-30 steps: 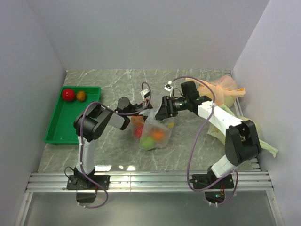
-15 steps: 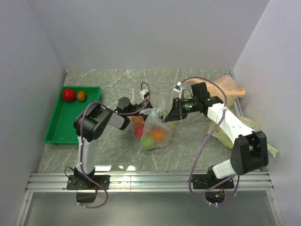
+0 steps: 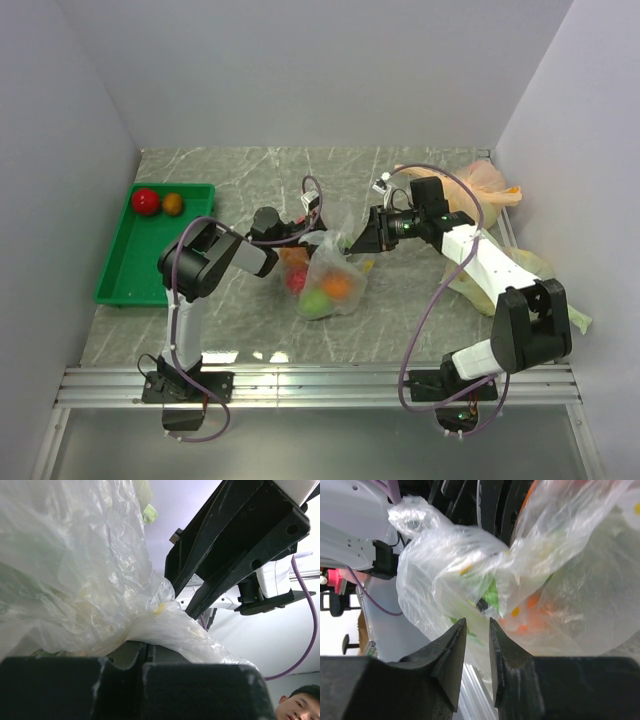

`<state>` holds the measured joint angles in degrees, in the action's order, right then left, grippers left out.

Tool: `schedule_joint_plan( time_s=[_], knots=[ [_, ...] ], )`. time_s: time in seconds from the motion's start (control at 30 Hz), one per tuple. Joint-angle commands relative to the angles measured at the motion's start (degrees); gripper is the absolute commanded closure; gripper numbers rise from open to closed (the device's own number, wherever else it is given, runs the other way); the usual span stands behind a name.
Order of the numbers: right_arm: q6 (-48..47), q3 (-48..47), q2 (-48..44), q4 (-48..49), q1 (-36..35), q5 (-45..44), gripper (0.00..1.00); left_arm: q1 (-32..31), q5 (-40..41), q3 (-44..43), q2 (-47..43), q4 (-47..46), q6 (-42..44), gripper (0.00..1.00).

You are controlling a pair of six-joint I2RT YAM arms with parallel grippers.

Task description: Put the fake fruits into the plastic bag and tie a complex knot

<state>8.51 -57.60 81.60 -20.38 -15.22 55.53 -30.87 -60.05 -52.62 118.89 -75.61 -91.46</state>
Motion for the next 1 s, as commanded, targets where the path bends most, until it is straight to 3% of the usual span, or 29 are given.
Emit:
schedule_joint_plan(
  time_s=[0.0,0.5,0.73,0.87,0.97],
  knots=[
    [1.32,0.04,0.57,5.0,0.28,1.78,0.66,-0.59,0.73,-1.08,-1.73,-25.37,-0.74,0.99],
    [0.28,0.83,3.47,4.38,0.11,0.72,0.59,-0.94,1.25,-0.99,-1.38,-27.04,-1.53,1.0],
    [1.86,1.01,3.74,6.58,0.28,3.53,0.89,-1.03,0.46,-0.2,-1.82,-27.22,-0.91,0.99],
    [0.98,0.74,3.56,5.79,0.63,4.67,0.99,-0.94,0.11,0.76,-2.43,-26.78,0.14,0.97],
    [-0.68,0.21,3.65,4.22,1.16,4.77,1.0,-0.59,-0.06,1.64,-3.14,-25.9,1.11,0.93]
  ],
)
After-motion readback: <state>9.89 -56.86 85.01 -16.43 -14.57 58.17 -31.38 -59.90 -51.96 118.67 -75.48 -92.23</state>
